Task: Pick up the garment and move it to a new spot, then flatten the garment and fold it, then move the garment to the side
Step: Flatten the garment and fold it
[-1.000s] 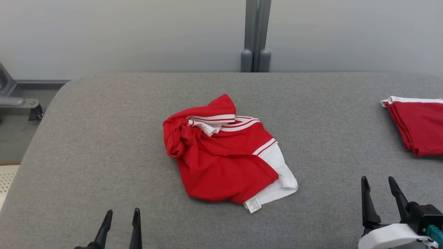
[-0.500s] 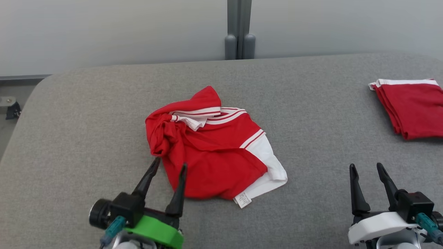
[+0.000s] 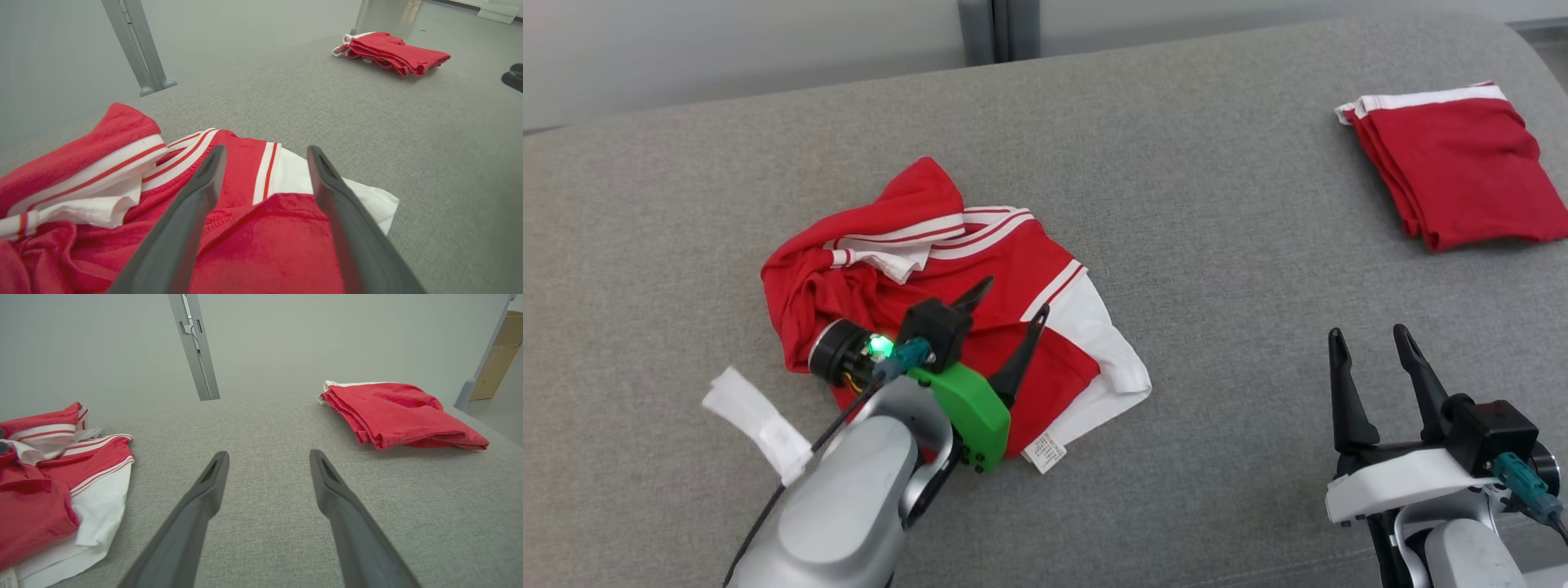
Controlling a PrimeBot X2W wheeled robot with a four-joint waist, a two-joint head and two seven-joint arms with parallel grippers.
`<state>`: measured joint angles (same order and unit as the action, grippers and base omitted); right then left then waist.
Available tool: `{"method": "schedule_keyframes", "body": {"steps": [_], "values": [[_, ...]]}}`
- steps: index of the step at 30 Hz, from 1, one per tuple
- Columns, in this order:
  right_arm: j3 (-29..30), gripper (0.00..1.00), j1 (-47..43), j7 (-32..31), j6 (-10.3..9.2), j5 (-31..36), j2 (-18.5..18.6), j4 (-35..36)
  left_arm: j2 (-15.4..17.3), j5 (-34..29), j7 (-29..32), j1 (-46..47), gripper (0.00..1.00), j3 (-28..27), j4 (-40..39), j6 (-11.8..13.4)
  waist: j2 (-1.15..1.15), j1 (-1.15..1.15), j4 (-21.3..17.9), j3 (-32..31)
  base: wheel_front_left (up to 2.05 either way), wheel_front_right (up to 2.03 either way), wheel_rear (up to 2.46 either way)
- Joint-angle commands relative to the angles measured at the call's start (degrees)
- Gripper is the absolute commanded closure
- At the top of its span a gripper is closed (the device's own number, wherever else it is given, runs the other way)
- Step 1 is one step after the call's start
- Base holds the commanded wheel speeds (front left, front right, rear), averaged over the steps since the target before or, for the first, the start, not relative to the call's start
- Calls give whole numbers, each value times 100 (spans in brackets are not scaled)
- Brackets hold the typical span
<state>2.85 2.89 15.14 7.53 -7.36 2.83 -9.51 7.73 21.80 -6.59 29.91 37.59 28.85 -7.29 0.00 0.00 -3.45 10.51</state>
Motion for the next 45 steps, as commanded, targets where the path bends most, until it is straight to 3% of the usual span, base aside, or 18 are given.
{"method": "schedule_keyframes", "body": {"steps": [1, 9, 15, 20, 22, 23, 24, 25, 36, 45], "values": [[-37, 0, 120, 0, -8, -47, 10, 31, -76, 48, 170, 252, 0, -11, 143, 50, 0, 0, -345, 444, 0, 0, 0], [-207, 0, 342, 0, -8, -179, 12, 1, -364, 74, 1197, 1192, 0, 155, 892, 238, 0, 0, -581, 810, 0, 0, 0], [-269, 0, 439, 0, -8, -255, 12, -40, -400, 35, 1442, 1534, 0, 245, 1324, 396, 0, 0, -715, 858, 0, 0, 0], [-274, 0, 451, 0, -8, -286, 11, -49, -377, 23, 1740, 1623, 0, 400, 1697, 307, 0, 0, -797, 835, 0, 0, 0], [-263, 0, 438, 0, -8, -291, 11, -47, -329, -29, 1783, 1633, 53, 466, 1806, 284, 0, 0, -822, 825, 0, 0, 0], [-249, 0, 432, 0, -8, -298, 12, -45, -309, -33, 1751, 1636, 69, 469, 1852, 297, 0, 0, -833, 821, 0, 0, 0], [-244, 0, 426, 0, -8, -302, 12, -45, -303, -32, 1742, 1638, 95, 475, 1888, 296, 0, 0, -839, 817, 0, 0, 0], [-236, 0, 416, 0, -8, -306, 11, -48, -304, -24, 1730, 1644, 100, 487, 1927, 281, 0, 0, -843, 810, 0, 0, 0], [-173, 0, 293, 0, -8, -278, 12, -109, -449, 292, 1169, 1539, 100, 610, 1589, 91, 0, 0, -758, 622, 0, 0, 0], [-304, 0, 295, 0, -8, -260, 14, -144, -476, 855, 925, 1342, 100, 1400, 1, 23, 0, 0, -891, 487, 0, 0, 0]]}}
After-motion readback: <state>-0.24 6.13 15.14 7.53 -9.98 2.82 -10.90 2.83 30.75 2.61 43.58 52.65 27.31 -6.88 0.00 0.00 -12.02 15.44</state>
